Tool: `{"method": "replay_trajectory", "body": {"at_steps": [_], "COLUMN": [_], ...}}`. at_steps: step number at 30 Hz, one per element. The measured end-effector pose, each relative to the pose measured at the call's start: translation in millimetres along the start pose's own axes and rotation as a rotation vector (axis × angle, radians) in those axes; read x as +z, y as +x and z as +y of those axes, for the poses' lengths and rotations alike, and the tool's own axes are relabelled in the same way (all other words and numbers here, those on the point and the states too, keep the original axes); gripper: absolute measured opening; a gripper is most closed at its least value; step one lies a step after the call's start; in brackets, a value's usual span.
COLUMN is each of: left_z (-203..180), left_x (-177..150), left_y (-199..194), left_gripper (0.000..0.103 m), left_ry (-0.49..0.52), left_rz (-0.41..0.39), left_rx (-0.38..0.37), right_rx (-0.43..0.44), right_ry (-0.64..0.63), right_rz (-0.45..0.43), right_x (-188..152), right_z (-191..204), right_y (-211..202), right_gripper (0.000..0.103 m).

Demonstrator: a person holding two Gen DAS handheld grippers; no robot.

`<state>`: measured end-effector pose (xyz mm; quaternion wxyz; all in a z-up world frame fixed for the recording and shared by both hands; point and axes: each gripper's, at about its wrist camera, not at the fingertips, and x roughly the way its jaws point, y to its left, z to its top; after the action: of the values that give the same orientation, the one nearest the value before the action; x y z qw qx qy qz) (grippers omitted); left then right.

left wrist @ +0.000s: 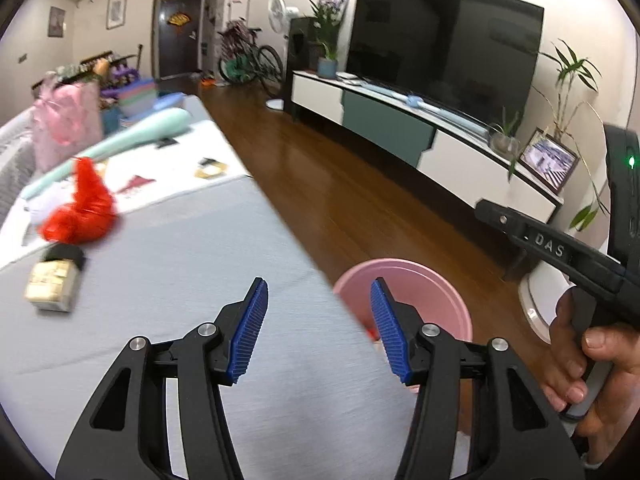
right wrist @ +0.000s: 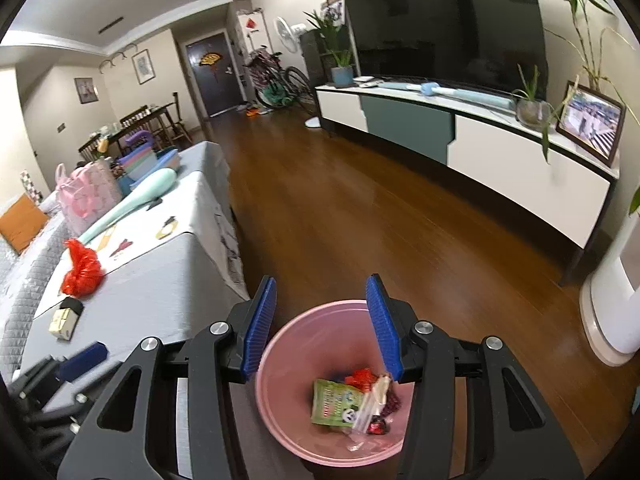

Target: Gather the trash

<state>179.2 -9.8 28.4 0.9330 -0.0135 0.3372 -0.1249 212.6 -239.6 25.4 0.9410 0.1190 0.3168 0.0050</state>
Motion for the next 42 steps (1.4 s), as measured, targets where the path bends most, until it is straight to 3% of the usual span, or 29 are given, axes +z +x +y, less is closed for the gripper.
{"method": "replay_trajectory", "body": {"at_steps": [5,9,11,13,17,20,26,32,35,38,42], "left_z": [54.3,98.0,121.7,148.1,197.4,224.5,239.7,250.7,256.6,257.7,256.8], "left_x": [6.4,10.1,10.8,11.2,4.8,-7.5,-13.6,-13.9,-16.0,-16.4,-15.1], "left_y": [-33.6,-53.2,-60.3,-63.6,-54.4,-34.9,-6.2,15.1,22.3,22.3,20.2], "left_gripper": [0.053,0.053,0.060,0.083,0.095,0.095,0.095,0.095,0.095,0.088,0.069], "left_ry": [-0.017,-0.034,-0.048,-0.065,-0.156,-0.222,-0.206,-0.218,-0.241,-0.250,-0.231], "left_rz": [-0.047,-0.068,-0.077,-0.081,-0.056,-0.007,0.052,0.096,0.129,0.130,0.138], "left_rx": [0.084,0.154,0.200,0.256,0.319,0.343,0.321,0.327,0.313,0.284,0.267], "right_rx": [0.046,0.090,0.120,0.147,0.194,0.214,0.245,0.265,0.278,0.298,0.331], "right_ry": [-0.028,-0.053,-0.057,-0.063,-0.074,-0.087,-0.117,-0.135,-0.165,-0.196,-0.248], "right_rz": [-0.015,-0.028,-0.035,-0.037,-0.016,-0.001,0.029,0.052,0.059,0.072,0.085], "right_x": [-2.4,-3.8,-5.1,-6.2,-11.3,-13.7,-19.2,-22.9,-24.1,-25.2,-27.5], "right_z": [29.7,55.9,69.4,83.4,112.1,131.3,166.3,196.4,213.9,231.2,256.8], "right_y": [-5.0,-8.3,-9.6,-9.5,-5.5,0.8,14.7,29.4,35.8,42.5,53.1], "right_gripper": [0.044,0.025,0.019,0.016,0.016,0.018,0.026,0.043,0.056,0.058,0.058]}}
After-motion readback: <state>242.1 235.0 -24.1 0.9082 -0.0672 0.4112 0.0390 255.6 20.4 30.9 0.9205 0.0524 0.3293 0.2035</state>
